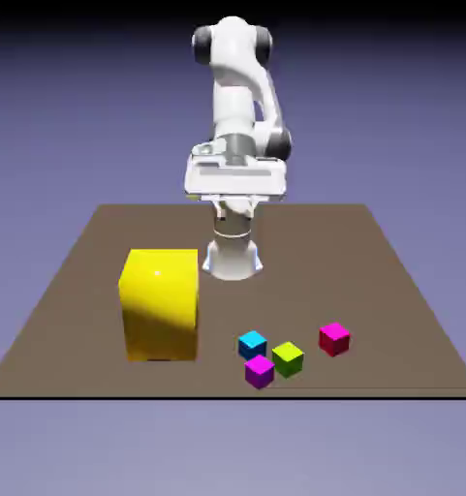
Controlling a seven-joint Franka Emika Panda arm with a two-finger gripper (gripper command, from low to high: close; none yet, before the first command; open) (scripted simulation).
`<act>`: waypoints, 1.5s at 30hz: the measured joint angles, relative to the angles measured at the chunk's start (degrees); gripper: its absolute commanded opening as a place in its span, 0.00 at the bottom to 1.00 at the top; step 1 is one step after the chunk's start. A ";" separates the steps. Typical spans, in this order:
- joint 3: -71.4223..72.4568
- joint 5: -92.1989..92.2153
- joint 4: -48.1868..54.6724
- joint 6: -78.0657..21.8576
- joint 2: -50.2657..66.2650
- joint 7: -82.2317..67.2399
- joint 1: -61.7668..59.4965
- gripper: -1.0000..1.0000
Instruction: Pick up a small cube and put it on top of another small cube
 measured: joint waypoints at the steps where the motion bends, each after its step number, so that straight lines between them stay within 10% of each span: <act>1: -0.12 0.90 1.51 -1.83 2.08 1.00 0.04 0.50; 28: -3.35 25.15 42.15 -51.12 58.14 28.01 1.14 0.50; 31: -1.72 28.06 41.18 -45.19 63.98 26.37 1.73 0.50; 32: -1.40 28.57 40.88 -43.89 64.98 25.97 1.84 0.00; 45: 9.06 12.85 42.76 -55.91 58.23 23.45 0.17 0.00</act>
